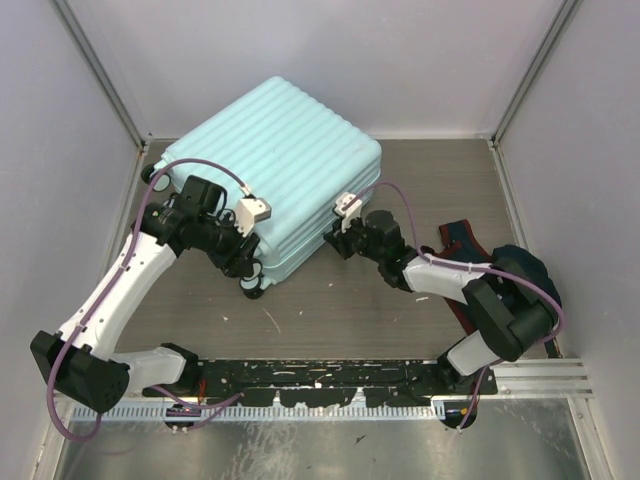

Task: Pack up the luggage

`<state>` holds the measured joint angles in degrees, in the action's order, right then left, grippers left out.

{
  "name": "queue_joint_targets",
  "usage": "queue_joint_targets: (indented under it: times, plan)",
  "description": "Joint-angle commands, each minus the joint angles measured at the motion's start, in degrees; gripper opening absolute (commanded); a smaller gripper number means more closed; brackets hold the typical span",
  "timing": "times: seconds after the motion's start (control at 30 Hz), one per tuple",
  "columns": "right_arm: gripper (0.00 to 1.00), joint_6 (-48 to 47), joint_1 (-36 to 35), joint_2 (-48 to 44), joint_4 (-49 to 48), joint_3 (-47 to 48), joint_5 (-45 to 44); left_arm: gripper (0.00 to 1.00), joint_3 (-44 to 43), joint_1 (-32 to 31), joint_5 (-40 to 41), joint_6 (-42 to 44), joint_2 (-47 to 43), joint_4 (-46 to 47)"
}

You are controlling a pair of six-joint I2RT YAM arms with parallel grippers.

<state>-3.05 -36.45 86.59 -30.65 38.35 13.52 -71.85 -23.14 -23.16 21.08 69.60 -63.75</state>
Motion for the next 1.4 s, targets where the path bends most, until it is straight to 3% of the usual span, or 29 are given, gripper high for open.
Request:
queue_joint_targets:
  times: [0.0,0.17,0.33,0.6,0.77,0.9,1.1,1.37]
  plan:
    - [0.0,-4.35,7.66,-3.53,-3.67,0.61,-5.52,0.0,1.5,0.33,2.12,7.41,-0.69,-4.8]
    - [0.01,-6.02,15.04,-4.23,-2.96,0.12,-3.0,0.0,1.81,0.31,1.88,10.12,-0.87,-5.99]
    - [0.01,-7.88,17.93,-7.31,-2.03,-2.93,-0.82,0.0,1.69,0.3,0.98,13.26,-0.99,-7.49]
    - [0.01,-5.62,17.41,-18.55,3.07,-11.74,2.01,0.0,2.73,0.27,0.7,23.71,-3.35,-13.22]
    - [0.01,-3.17,12.57,-27.25,7.31,-17.11,-1.56,0.0,4.27,0.37,4.05,30.0,-5.48,-16.05]
    - [0.01,-2.32,12.71,-29.07,9.99,-16.66,-5.61,0.0,4.47,0.71,5.93,32.53,-5.97,-16.0]
    - [0.01,-7.05,18.15,-29.14,12.63,-13.8,-3.87,0.0,3.91,3.84,5.71,35.81,-4.57,-15.65]
    - [0.01,-15.85,27.58,-29.79,15.05,-12.72,5.08,0.0,3.33,8.42,6.23,42.95,-3.22,-17.22]
